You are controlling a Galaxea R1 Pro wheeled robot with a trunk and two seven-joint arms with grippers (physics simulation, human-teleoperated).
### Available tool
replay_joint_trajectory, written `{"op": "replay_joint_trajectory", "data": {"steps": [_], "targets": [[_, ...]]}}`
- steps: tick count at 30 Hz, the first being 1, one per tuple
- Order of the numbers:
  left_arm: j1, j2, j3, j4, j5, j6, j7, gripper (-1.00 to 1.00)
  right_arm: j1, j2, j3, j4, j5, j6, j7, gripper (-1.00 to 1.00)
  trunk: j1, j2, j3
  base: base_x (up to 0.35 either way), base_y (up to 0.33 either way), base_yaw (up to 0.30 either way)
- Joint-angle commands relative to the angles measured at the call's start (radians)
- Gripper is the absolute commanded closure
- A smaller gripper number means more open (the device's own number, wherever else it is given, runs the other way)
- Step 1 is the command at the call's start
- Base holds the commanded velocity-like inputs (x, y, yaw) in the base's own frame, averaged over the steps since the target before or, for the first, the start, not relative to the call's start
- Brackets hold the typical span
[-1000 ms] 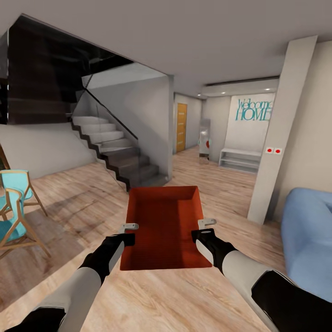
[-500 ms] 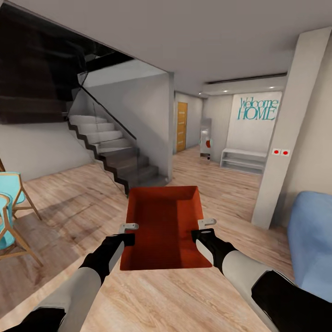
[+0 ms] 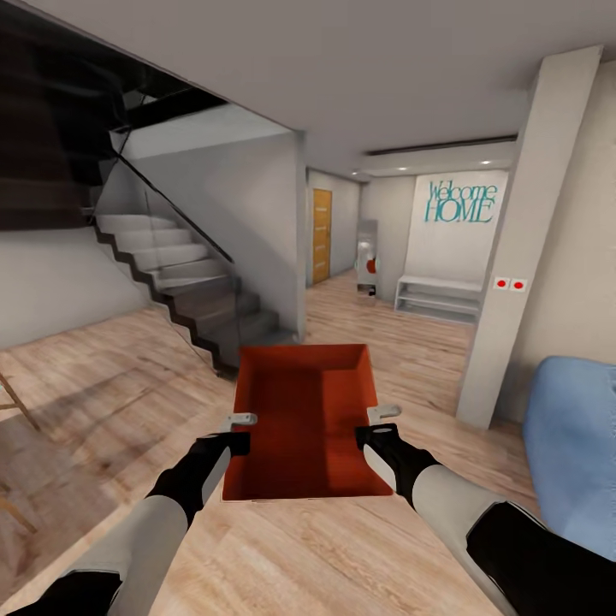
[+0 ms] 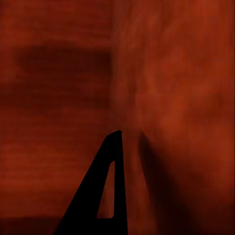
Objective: Move the two storage containers from the living room to the garage. In the garage, place one container on the floor and stack the other container on top of it (either order is fine).
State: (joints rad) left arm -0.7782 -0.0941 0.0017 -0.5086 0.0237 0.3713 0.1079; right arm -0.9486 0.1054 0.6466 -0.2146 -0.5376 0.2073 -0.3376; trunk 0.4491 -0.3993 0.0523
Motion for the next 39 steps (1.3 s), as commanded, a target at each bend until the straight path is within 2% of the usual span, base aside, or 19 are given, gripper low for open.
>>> {"op": "replay_joint_trajectory", "data": {"steps": [1, 9, 24, 31, 39], "targets": [[0.001, 0.001, 0.004, -0.001, 0.021, 0.005, 0.007, 1.00, -0.001, -0.015, -0.025, -0.003, 0.028, -0.068, -0.061, 1.00, 0.001, -0.001, 0.000, 0.322, 0.000, -0.207], [0.001, 0.001, 0.005, -0.001, 0.021, 0.005, 0.007, 1.00, -0.001, -0.012, -0.025, -0.003, 0.029, -0.068, -0.061, 1.00, 0.001, -0.001, -0.002, 0.322, 0.000, -0.026], [0.001, 0.001, 0.006, -0.001, 0.021, 0.005, 0.007, 1.00, -0.001, -0.015, -0.025, -0.003, 0.029, -0.068, -0.061, 1.00, 0.001, -0.001, -0.024, 0.322, 0.000, -0.013], [0.001, 0.001, 0.005, -0.001, 0.021, 0.005, 0.007, 1.00, -0.001, -0.015, -0.025, -0.003, 0.029, -0.068, -0.061, 1.00, 0.001, -0.001, -0.026, 0.322, 0.000, -0.018], [0.001, 0.001, 0.006, -0.001, 0.021, 0.005, 0.006, 1.00, -0.001, -0.016, -0.026, -0.003, 0.027, -0.068, -0.061, 1.00, 0.001, -0.001, -0.027, 0.322, 0.000, -0.199]]}}
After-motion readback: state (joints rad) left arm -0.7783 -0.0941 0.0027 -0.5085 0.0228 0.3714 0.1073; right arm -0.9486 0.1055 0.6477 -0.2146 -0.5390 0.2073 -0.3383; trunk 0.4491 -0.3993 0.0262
